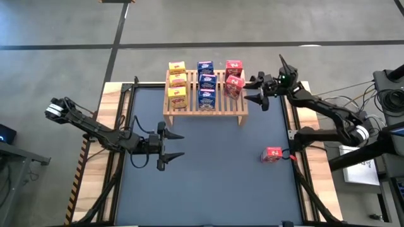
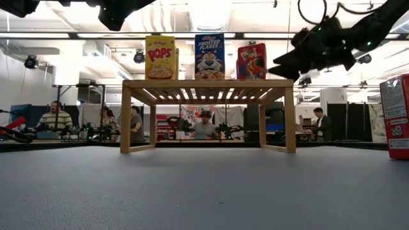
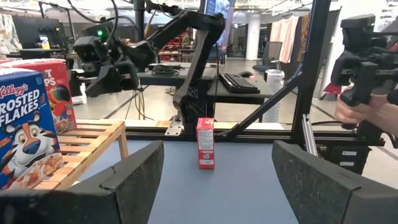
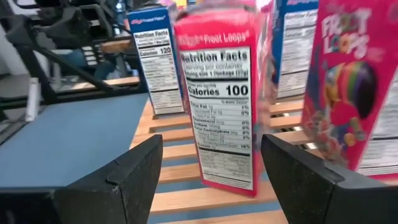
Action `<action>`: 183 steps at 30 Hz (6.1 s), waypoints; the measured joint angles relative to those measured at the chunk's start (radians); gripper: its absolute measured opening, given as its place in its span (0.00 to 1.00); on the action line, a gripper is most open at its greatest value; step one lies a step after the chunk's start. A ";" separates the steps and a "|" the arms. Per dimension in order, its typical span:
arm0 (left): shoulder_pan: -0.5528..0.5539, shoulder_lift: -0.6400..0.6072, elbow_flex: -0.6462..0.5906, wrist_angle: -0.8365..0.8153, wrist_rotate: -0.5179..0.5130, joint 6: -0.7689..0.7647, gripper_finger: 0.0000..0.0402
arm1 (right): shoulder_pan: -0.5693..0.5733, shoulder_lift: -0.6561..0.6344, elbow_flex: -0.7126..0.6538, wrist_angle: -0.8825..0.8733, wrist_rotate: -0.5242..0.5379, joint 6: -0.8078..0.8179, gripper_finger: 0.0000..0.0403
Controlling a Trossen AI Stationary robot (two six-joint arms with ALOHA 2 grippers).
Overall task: Stack cereal on shelf
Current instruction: Put the bottom red cereal box aligned with the other red cereal box on the shelf, then put the red cereal box aligned with the other red cereal box on the shelf
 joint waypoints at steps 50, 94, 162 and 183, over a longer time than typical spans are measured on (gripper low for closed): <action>0.000 0.000 0.000 -0.005 0.000 -0.021 0.70 | 0.379 -0.174 -0.104 0.007 0.588 -0.001 0.59; 0.000 0.000 -0.004 -0.013 0.001 -0.043 0.70 | 0.578 -0.485 -0.061 -0.511 0.546 0.120 0.59; -0.012 -0.142 -0.104 -0.004 -0.019 -0.079 0.70 | 1.457 -0.071 0.265 -1.520 1.108 0.773 0.54; -0.011 -0.142 -0.104 -0.003 -0.019 -0.078 0.70 | 1.456 -0.173 0.293 -1.366 1.178 0.697 0.37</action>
